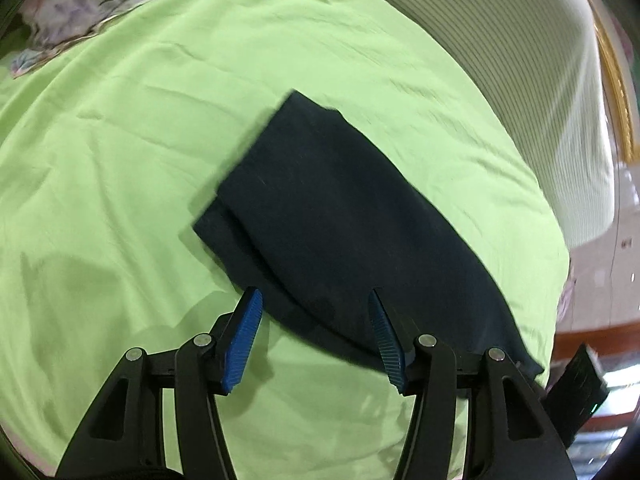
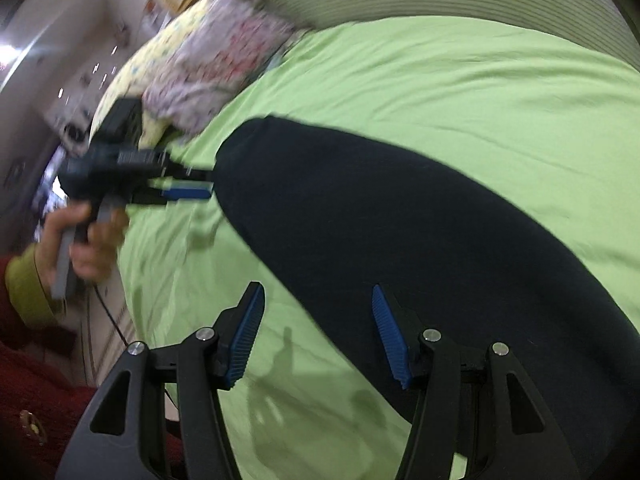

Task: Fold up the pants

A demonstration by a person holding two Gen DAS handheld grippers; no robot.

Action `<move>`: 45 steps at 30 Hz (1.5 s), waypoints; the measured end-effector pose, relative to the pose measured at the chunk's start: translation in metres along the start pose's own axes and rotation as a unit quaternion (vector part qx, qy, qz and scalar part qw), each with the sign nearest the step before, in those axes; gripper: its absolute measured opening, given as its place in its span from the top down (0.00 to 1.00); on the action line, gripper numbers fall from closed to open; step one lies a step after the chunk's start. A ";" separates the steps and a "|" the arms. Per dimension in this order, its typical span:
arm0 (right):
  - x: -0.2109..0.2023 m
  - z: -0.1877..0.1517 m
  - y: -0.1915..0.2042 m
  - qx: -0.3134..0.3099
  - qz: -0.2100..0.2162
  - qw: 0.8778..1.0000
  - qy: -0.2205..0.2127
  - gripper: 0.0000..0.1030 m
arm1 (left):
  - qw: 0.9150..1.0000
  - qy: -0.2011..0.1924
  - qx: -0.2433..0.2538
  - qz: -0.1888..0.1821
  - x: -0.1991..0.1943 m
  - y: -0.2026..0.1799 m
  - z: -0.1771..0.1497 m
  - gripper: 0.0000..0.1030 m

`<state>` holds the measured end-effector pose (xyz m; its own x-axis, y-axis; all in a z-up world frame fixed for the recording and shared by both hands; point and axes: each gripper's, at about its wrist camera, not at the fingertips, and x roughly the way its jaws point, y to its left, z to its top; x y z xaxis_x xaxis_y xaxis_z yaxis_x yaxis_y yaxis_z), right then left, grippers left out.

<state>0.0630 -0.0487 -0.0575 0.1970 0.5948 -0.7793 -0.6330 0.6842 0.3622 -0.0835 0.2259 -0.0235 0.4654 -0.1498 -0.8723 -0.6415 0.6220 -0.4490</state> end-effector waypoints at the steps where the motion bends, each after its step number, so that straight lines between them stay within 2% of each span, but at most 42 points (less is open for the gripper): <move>1: 0.004 0.000 0.003 -0.009 -0.001 1.000 0.007 0.44 | 1.000 -0.004 -0.004 -0.001 0.001 -0.002 0.000 0.46; 5: 0.017 0.001 0.008 -0.031 -0.001 0.999 0.025 0.44 | 1.000 -0.018 -0.009 0.002 0.000 -0.001 0.008 0.45; 7: 0.022 0.001 0.008 -0.037 -0.002 0.999 0.031 0.44 | 1.000 -0.016 -0.008 0.016 0.004 -0.002 0.010 0.45; 10: 0.029 0.001 0.009 -0.050 -0.009 0.998 0.043 0.44 | 1.000 -0.011 -0.021 0.019 0.009 0.005 0.014 0.46; 13: 0.037 0.001 0.012 -0.071 -0.032 0.995 0.057 0.46 | 0.999 -0.016 -0.021 0.023 0.014 0.001 0.013 0.53; 14: 0.041 0.000 0.013 -0.082 -0.041 0.994 0.063 0.49 | 0.999 -0.017 -0.019 0.026 0.015 0.001 0.014 0.60; 15: 0.043 0.000 0.014 -0.090 -0.047 0.993 0.066 0.51 | 0.999 -0.018 -0.017 0.030 0.016 0.004 0.013 0.69; 17: 0.044 -0.003 0.014 -0.108 -0.067 0.990 0.067 0.70 | 0.999 -0.019 -0.015 0.036 0.019 0.007 0.017 0.75; 18: 0.043 -0.003 0.012 -0.107 -0.067 0.990 0.068 0.75 | 0.999 -0.021 -0.014 0.035 0.018 0.010 0.018 0.81; 19: 0.042 -0.002 0.011 -0.105 -0.065 0.990 0.067 0.87 | 0.999 -0.027 -0.012 0.033 0.016 0.009 0.017 0.83; 20: 0.039 -0.001 0.009 -0.100 -0.063 0.991 0.063 0.93 | 0.999 -0.030 -0.010 0.028 0.015 0.011 0.018 0.86; 27: 0.006 0.005 0.011 -0.094 -0.044 0.994 0.035 0.95 | 0.999 -0.049 0.018 -0.003 -0.017 0.003 0.008 0.89; 32: 0.002 0.001 0.007 -0.090 -0.035 0.994 0.048 0.95 | 0.999 -0.035 0.028 0.014 -0.002 0.002 0.004 0.89; 35: 0.013 0.000 0.008 -0.082 -0.039 0.994 0.059 0.93 | 0.999 -0.032 0.021 0.021 0.003 0.013 0.000 0.84; 37: 0.021 0.001 0.005 -0.060 -0.035 0.995 0.068 0.92 | 0.998 -0.034 0.028 0.043 0.007 0.014 0.001 0.75; 39: 0.023 0.003 0.003 -0.046 -0.033 0.996 0.068 0.91 | 0.997 -0.039 0.036 0.060 0.004 0.012 0.001 0.57; 40: 0.022 0.003 0.002 -0.041 -0.031 0.996 0.066 0.90 | 0.996 -0.043 0.036 0.065 0.002 0.011 0.000 0.53; 41: 0.018 0.005 0.001 -0.033 -0.024 0.997 0.063 0.86 | 0.996 -0.046 0.036 0.068 0.000 0.013 0.000 0.47; 45: -0.004 0.014 -0.014 0.005 -0.016 1.000 0.026 0.72 | 0.997 -0.041 0.008 0.068 -0.005 0.022 -0.002 0.39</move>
<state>0.0814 -0.0554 -0.0522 0.1772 0.5504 -0.8159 -0.6199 0.7063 0.3419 -0.1009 0.2391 -0.0296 0.4239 -0.0003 -0.9057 -0.6922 0.6448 -0.3242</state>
